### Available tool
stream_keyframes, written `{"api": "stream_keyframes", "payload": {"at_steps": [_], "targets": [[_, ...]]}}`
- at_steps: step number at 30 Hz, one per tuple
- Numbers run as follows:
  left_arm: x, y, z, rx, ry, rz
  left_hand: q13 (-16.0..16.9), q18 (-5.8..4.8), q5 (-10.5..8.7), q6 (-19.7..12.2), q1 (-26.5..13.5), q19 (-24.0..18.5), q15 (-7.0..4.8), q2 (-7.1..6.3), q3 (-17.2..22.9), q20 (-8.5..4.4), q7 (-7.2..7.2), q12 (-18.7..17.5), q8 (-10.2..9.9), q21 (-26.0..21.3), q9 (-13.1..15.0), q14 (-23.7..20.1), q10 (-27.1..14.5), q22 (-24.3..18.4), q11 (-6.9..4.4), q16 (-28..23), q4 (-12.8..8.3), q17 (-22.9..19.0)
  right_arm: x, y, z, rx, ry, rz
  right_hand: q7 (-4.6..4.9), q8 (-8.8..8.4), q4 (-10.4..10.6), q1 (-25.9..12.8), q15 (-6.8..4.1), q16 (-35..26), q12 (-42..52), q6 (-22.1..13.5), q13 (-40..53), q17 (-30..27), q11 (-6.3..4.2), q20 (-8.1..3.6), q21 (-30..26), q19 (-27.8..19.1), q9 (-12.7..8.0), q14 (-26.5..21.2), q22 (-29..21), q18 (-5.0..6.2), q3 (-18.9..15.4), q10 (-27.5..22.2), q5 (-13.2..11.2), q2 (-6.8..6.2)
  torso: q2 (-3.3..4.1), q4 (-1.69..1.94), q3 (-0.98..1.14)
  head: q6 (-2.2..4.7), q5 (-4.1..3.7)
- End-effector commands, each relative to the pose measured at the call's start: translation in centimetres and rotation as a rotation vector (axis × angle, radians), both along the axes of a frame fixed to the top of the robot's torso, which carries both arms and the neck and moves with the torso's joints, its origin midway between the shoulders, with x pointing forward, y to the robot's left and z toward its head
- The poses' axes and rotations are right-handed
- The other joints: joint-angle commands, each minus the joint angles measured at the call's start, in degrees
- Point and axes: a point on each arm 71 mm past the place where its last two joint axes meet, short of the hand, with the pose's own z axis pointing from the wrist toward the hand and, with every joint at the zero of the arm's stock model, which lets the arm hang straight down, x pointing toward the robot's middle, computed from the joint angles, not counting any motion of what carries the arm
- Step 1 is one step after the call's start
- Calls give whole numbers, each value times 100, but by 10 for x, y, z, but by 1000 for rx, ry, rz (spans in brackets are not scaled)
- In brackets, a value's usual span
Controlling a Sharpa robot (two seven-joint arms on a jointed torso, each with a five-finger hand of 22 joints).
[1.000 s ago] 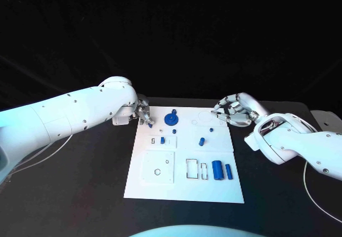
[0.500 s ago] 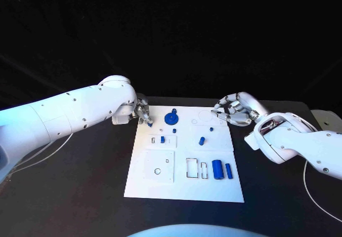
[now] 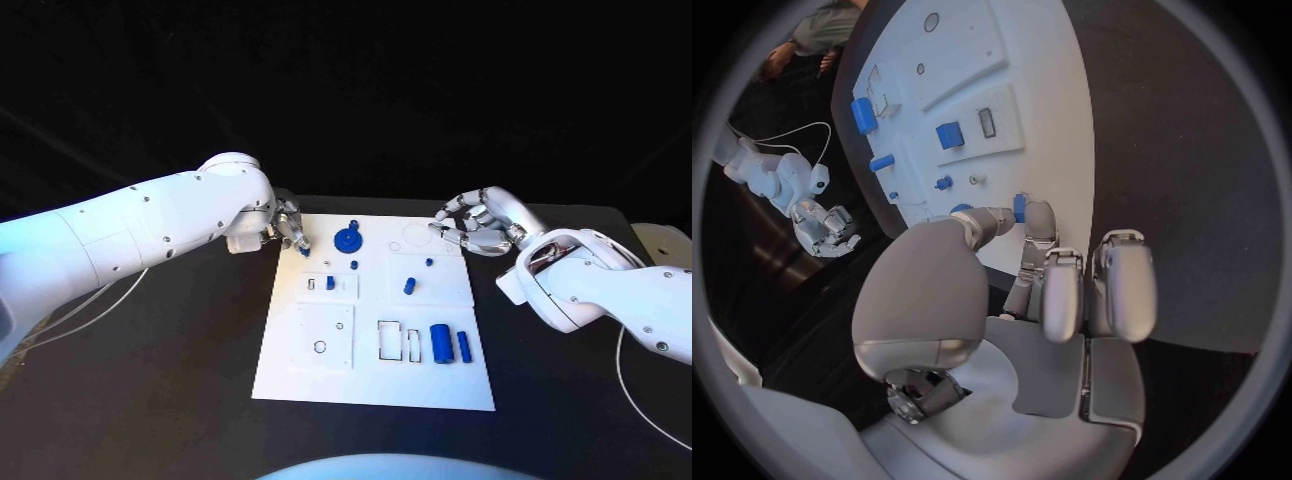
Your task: Assemble the parts on the task board
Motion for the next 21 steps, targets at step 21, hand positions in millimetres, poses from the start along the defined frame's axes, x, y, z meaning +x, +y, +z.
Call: {"api": "stream_keyframes", "payload": {"at_steps": [21], "targets": [[-42, 10, 4, -235, -66, 50, 458, -87, 537, 280, -267, 158, -98, -184, 1122, -79, -118, 305, 71, 79, 100, 476, 371, 276, -96, 39, -1134, 1001, 2, -7, 5, 91, -55, -14, 280, -57, 5, 329, 233, -4599, -4920, -368, -3459, -3234, 239, 200, -6569, -2172, -14, -1788, -2497, 967, 887, -2651, -71, -208, -1, 8, -17, 14, -3]]}}
